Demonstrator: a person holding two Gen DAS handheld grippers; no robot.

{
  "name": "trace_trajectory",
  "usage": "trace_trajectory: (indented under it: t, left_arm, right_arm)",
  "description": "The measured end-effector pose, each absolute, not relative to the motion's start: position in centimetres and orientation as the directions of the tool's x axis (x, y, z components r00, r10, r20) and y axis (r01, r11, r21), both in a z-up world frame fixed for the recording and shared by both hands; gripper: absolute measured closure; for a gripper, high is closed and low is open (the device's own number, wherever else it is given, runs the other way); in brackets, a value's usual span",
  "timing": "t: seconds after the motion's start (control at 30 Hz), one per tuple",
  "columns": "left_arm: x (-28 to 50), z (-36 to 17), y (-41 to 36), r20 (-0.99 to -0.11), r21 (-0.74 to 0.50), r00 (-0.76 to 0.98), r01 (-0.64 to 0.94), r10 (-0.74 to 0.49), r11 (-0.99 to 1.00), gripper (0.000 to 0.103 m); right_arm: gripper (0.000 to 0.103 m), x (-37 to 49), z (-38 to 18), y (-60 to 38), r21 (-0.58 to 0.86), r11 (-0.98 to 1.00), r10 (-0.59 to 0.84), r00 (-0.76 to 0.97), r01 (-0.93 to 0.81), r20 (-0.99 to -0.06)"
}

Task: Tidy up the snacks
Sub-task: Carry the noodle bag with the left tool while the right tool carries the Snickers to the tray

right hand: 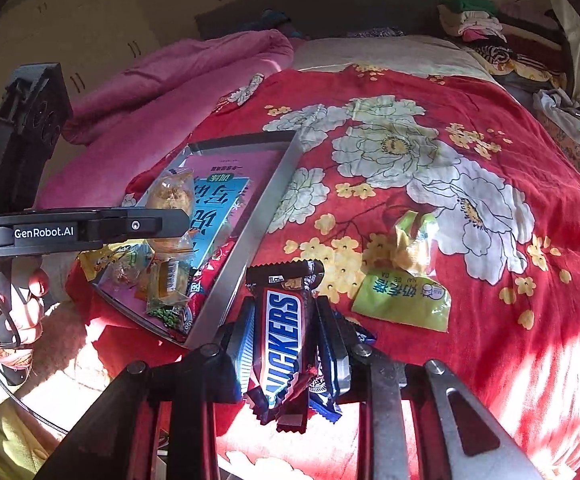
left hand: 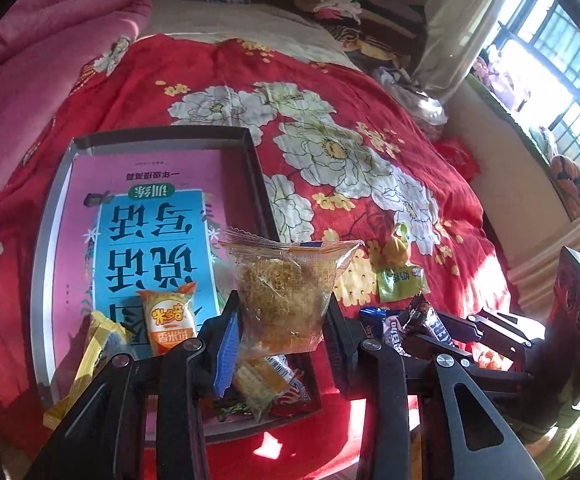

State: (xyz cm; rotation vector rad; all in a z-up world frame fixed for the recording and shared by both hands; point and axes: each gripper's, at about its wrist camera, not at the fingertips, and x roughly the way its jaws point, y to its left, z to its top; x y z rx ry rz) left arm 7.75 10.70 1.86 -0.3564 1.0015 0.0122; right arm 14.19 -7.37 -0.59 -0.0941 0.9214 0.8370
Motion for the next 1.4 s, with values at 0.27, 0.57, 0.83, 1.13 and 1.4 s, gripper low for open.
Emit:
trace_trajectory:
  t: [0.27,0.57,0.83,1.13,1.4]
  left_arm:
    - [4.5,2.0,15.7,-0.822,-0.286,0.563,-0.285,-0.081,0.915,0.064]
    - [1.1,1.2,18.9,-0.823,-0.303,0.565,-0.35,-0.059,0.887,0.064]
    - [-0.2,0.1,20.3,-0.827,-0.319,0.559,-0.381,-0.059,0.868,0.064]
    - [0.0,-1.1,21.2,-0.838,-0.316,0.542,-0.392,-0.061,0.864,0.064]
    - [0.2,-2.0,20.8,-0.84,-0.326,0.536,-0.382,-0.08,0.865,0.064]
  right_arm:
    - [0.074,12.7,-0.2,-3.0,0.25,0.623,0.613,0.264,-0.741,-0.745]
    - [0.074,11.4,1.3,0.9,0.224,0.555,0.634,0.233,-0.801,-0.738]
    - [0.074,10.0,1.5,4.8,0.215,0.486,0.642,0.18,-0.847,-0.745]
    - [0.074,9.4,-0.2,8.5,0.182,0.442,0.603,0.141,-0.878,-0.785]
    - [0.074,10.4,-1.3,10.3,0.153,0.456,0.566,0.153,-0.877,-0.81]
